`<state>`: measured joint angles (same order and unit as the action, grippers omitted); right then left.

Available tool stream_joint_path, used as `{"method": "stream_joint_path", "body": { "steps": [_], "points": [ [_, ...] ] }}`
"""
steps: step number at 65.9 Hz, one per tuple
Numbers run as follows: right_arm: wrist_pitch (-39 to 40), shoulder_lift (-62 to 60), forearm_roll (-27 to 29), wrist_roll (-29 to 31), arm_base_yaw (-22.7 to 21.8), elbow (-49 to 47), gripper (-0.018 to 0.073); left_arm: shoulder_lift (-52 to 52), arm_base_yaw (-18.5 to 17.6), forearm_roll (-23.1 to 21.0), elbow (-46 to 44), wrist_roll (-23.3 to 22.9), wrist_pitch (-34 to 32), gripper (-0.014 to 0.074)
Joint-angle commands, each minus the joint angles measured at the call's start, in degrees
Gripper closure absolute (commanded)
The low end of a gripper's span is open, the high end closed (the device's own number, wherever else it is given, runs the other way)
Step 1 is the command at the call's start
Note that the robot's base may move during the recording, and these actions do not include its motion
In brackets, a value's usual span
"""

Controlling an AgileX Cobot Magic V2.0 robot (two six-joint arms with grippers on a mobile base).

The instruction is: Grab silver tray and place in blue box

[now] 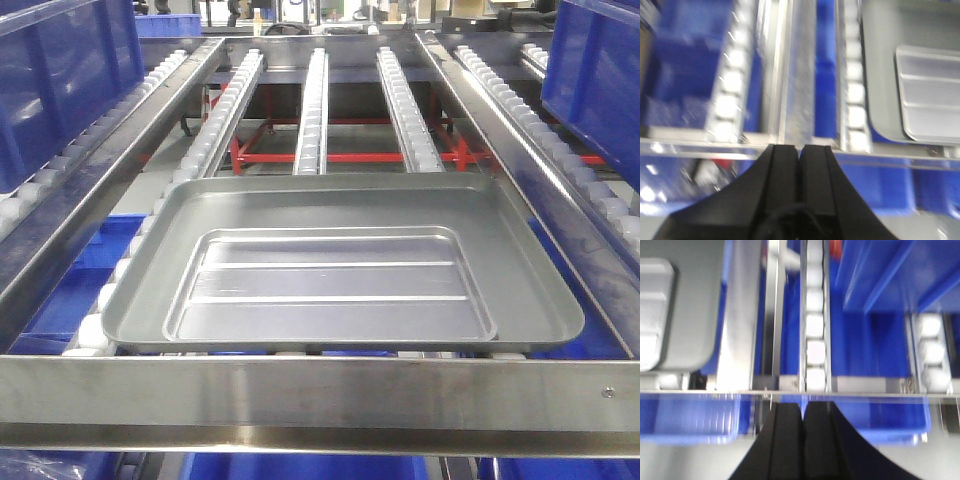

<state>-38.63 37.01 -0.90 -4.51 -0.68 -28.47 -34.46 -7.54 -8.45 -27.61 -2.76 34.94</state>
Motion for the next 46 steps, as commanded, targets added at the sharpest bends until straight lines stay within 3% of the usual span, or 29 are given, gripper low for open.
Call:
{"method": "stream_joint_path", "body": {
  "steps": [1,17,27,35,46],
  "points": [
    [2.7,3.9,-0.4,0.1,0.2,-2.8,0.0506,-4.6,0.1,-4.4,-2.7,0.2,-2.3,0.0692],
    [2.5,7.1,4.2,0.1,0.2,-2.8,0.0506,-13.1,0.1,-8.9,-2.7,0.2,-6.3,0.0692],
    [0.7,10.0,8.0,0.2,3.6,-3.6,0.0502,-17.2,-1.3,-21.5,-3.9,2.8,-8.8,0.0691],
    [1.1,14.9,7.9,-1.1,8.2,-5.4,0.0501,-21.2,-8.1,-22.0,-7.3,4.3,-9.2,0.0691],
    [6.9,24.6,7.1,-4.7,12.5,-10.3,0.0500,-31.0,-22.0,-18.0,-14.4,4.1,-11.8,0.0691]
  ]
}}
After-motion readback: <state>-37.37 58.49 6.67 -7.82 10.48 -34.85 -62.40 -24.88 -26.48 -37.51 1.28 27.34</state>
